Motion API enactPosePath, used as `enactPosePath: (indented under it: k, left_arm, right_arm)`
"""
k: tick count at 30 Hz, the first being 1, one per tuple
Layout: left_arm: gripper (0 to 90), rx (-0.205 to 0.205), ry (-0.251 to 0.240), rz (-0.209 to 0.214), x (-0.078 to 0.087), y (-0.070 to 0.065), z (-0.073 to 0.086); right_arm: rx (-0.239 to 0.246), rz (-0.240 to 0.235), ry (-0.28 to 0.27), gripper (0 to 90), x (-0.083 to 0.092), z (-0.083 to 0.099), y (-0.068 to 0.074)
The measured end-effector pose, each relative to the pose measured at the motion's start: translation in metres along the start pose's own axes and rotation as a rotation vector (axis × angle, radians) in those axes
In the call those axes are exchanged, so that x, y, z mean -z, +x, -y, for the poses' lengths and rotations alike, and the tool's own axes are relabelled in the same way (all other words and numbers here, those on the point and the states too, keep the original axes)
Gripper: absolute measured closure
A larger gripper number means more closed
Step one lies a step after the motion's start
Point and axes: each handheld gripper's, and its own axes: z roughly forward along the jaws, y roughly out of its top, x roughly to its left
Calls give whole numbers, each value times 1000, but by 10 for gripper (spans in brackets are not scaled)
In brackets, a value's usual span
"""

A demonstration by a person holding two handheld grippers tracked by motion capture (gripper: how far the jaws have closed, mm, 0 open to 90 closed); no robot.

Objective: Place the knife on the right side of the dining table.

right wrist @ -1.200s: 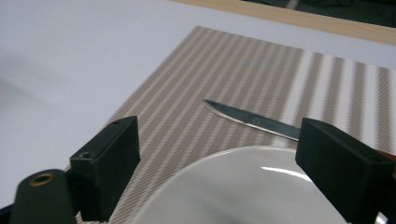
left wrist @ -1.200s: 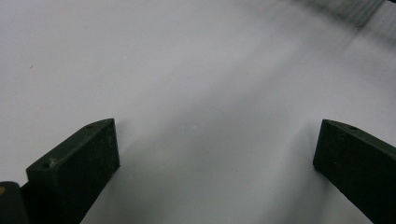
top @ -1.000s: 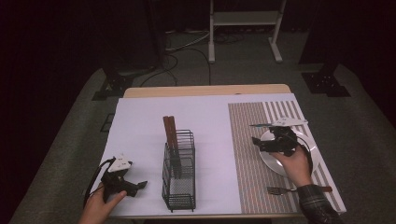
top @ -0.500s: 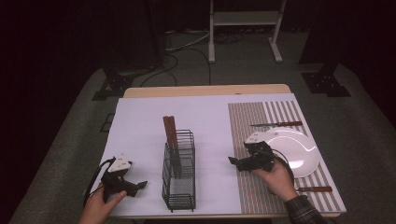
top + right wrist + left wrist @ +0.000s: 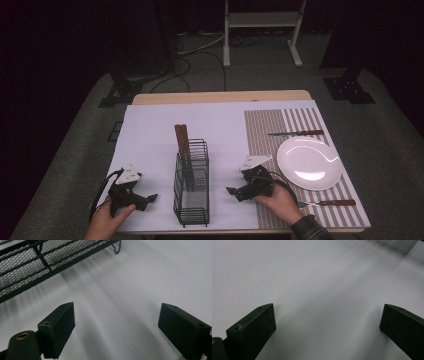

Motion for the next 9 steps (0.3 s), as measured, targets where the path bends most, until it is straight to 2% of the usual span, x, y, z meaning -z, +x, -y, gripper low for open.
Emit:
enactPosePath:
  k: [3,9]
  left_arm:
    - [0,0,0,0,0,0,0]
    - [0,0,1,0,0,0,0]
  right_arm:
    - [25,-15,18,124,-7,1,6]
    - [61,-8,30,124,-14,3,10]
